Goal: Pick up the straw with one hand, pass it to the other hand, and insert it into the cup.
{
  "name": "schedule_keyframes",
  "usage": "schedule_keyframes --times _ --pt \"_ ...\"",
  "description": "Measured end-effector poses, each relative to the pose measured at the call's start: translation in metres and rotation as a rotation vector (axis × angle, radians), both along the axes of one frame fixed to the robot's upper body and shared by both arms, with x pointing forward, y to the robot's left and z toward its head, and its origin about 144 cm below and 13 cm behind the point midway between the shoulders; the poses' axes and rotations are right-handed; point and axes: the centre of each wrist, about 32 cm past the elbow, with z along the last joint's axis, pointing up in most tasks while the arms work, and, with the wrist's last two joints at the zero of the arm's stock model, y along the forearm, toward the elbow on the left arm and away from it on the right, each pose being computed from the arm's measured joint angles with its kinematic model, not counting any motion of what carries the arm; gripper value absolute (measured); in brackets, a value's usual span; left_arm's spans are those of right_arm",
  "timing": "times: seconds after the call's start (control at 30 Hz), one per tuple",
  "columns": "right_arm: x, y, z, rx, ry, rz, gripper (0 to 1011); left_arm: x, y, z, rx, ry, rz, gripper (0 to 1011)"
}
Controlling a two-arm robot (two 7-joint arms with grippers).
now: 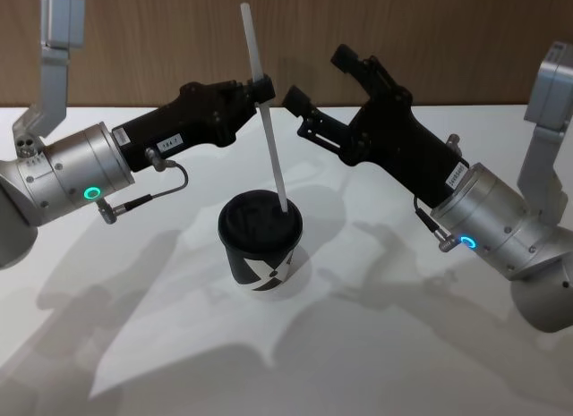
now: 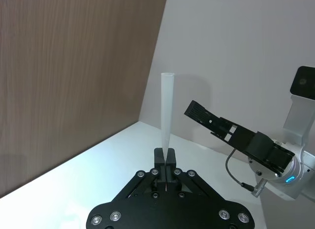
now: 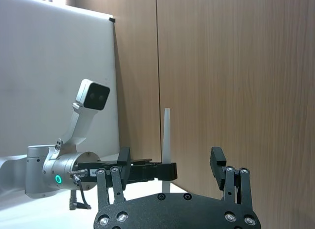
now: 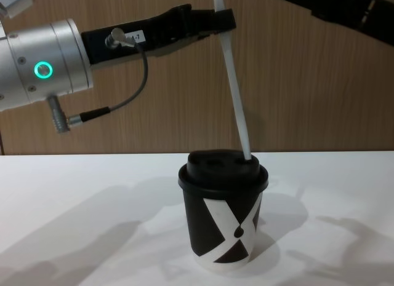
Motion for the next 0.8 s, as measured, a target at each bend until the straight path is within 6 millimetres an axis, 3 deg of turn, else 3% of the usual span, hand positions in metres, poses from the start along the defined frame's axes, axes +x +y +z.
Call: schedule_keyframes --times 0.8 --pt "0.0000 0.0000 0.0000 0.000 0.000 0.000 1001 0.0032 -0.0047 -0.0082 0.029 0.016 -0.001 5"
